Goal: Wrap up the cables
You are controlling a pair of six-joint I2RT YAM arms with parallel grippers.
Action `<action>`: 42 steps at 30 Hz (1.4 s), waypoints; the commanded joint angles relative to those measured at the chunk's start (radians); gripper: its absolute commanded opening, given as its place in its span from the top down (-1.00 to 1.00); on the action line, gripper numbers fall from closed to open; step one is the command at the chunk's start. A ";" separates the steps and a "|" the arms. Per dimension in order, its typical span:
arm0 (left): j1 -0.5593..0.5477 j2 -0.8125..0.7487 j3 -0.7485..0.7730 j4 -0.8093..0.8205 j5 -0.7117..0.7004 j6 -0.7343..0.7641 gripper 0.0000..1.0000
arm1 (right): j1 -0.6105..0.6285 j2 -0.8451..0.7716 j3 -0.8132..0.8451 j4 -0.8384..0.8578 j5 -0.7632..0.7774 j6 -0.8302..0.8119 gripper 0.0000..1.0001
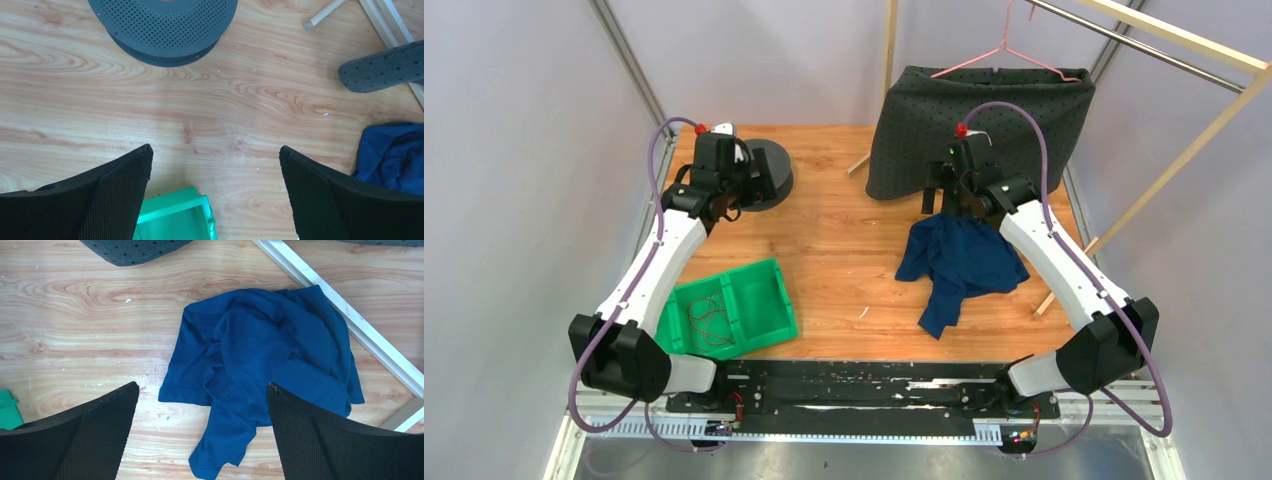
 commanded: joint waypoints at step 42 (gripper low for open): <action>-0.007 -0.344 -0.217 -0.608 -0.263 -0.519 -0.84 | 0.006 0.035 0.012 0.088 -0.117 -0.115 -0.97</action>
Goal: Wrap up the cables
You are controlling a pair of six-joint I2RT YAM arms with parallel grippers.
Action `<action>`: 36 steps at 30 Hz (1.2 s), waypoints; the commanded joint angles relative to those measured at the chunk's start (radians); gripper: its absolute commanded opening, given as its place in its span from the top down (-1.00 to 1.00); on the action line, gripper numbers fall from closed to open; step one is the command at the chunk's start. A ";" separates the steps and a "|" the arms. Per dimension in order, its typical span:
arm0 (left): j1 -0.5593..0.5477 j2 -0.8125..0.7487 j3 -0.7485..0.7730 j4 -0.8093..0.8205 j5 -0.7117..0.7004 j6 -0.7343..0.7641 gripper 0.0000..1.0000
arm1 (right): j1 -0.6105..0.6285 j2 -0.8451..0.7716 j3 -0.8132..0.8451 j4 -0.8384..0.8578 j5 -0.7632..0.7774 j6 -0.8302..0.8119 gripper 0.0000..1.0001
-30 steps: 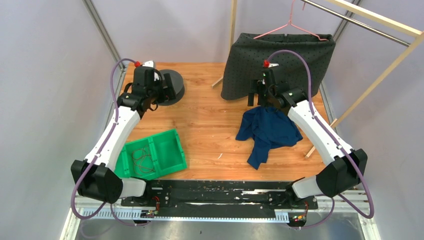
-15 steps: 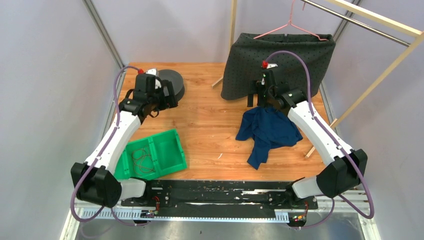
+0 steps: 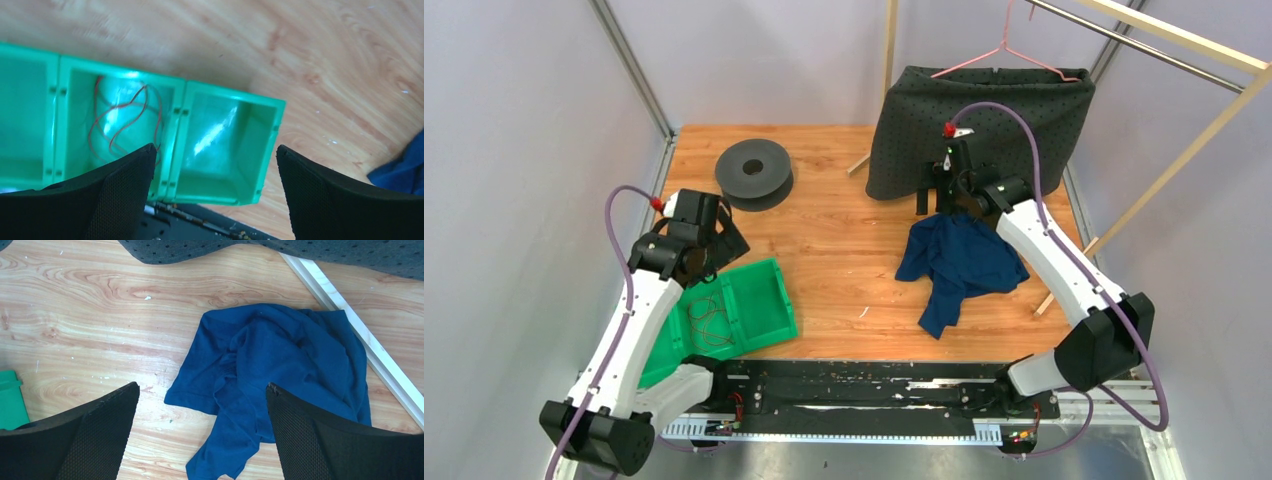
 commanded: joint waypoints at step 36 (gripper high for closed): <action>0.211 0.123 -0.344 -0.080 -0.106 -0.434 -0.29 | 0.007 0.063 0.055 -0.005 -0.048 -0.048 -0.96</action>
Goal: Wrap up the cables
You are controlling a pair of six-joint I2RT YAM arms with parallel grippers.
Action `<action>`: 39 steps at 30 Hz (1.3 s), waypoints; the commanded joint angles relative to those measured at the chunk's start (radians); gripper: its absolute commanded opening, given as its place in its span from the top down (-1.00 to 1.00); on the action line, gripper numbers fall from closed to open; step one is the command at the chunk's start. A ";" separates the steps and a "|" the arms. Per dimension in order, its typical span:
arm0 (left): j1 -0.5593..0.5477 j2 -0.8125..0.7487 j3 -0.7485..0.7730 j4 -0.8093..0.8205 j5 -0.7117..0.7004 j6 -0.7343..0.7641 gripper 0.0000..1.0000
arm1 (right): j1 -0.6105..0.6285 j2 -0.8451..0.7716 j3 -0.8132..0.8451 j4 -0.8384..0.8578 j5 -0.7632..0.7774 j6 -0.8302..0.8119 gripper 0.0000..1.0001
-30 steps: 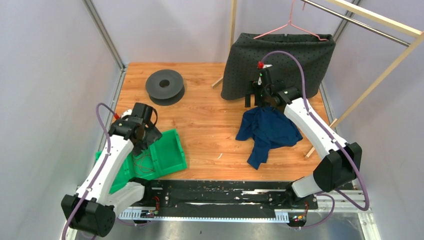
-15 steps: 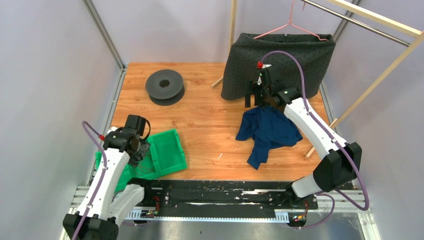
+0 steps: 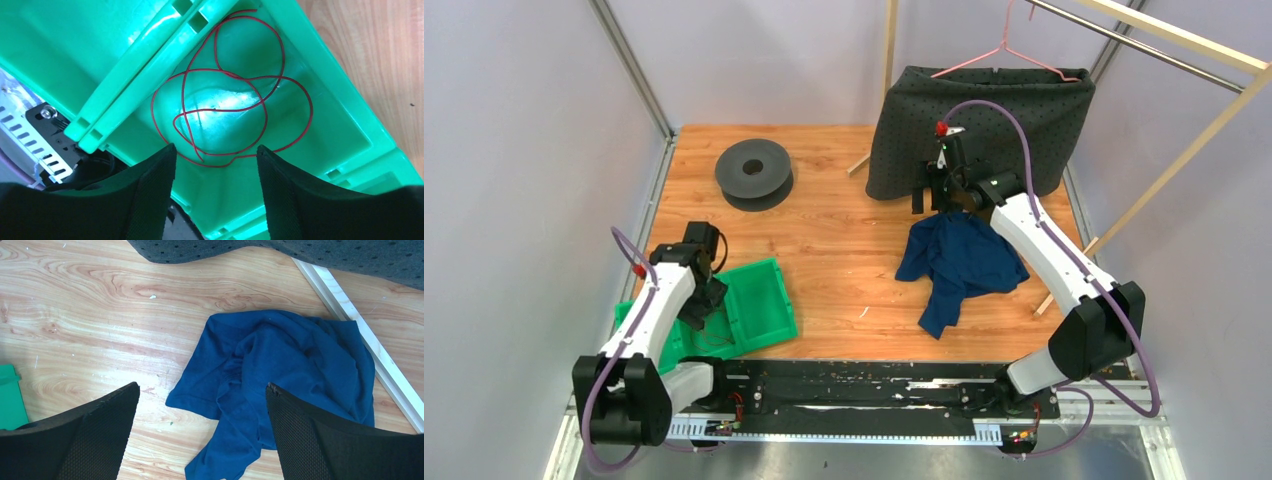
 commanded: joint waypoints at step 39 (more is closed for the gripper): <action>0.006 -0.095 0.699 0.590 0.318 0.719 1.00 | 0.006 0.016 0.092 -0.011 -0.073 -0.015 -0.90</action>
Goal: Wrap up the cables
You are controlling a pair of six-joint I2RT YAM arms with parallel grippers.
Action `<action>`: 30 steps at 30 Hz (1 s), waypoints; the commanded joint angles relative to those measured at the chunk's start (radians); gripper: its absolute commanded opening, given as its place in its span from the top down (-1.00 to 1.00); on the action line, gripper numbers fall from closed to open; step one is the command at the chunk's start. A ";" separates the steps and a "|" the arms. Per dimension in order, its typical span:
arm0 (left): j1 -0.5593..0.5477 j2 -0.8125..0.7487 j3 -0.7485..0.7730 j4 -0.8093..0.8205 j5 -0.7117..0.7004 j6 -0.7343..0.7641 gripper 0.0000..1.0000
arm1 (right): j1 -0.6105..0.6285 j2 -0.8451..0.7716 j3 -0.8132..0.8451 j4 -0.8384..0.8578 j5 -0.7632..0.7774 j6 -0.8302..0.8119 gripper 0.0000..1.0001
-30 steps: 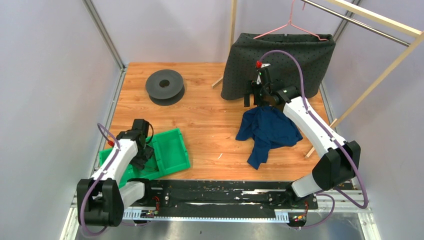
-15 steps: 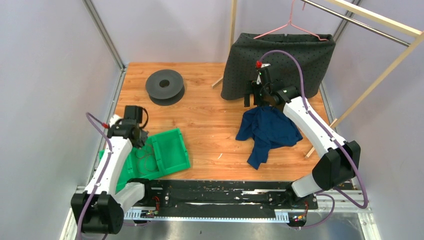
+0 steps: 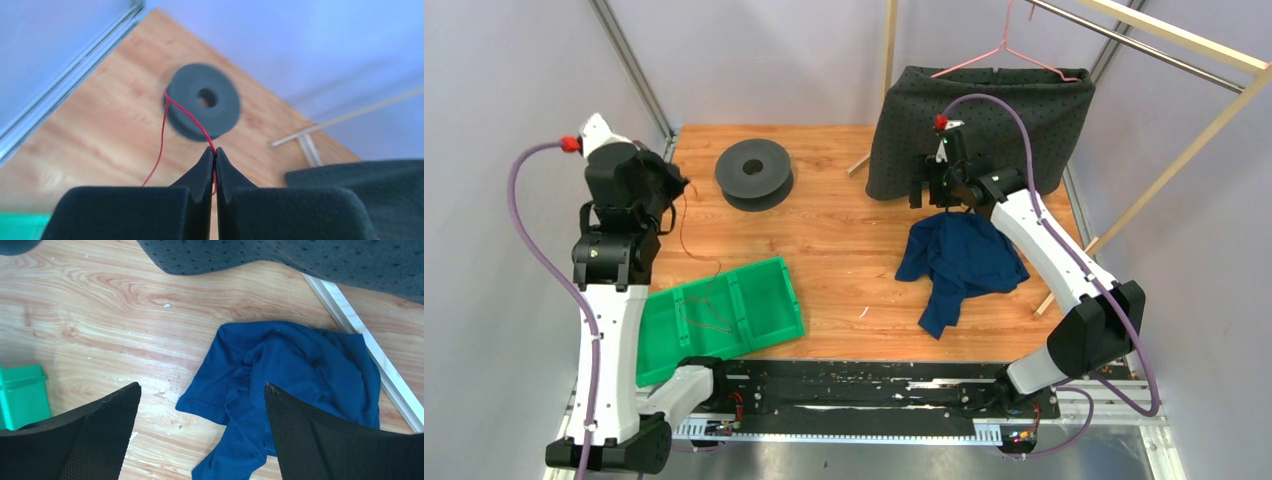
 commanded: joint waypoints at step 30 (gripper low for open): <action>-0.066 0.307 0.362 0.210 0.071 0.335 1.00 | 0.204 0.188 0.278 0.295 -0.300 -0.044 -0.81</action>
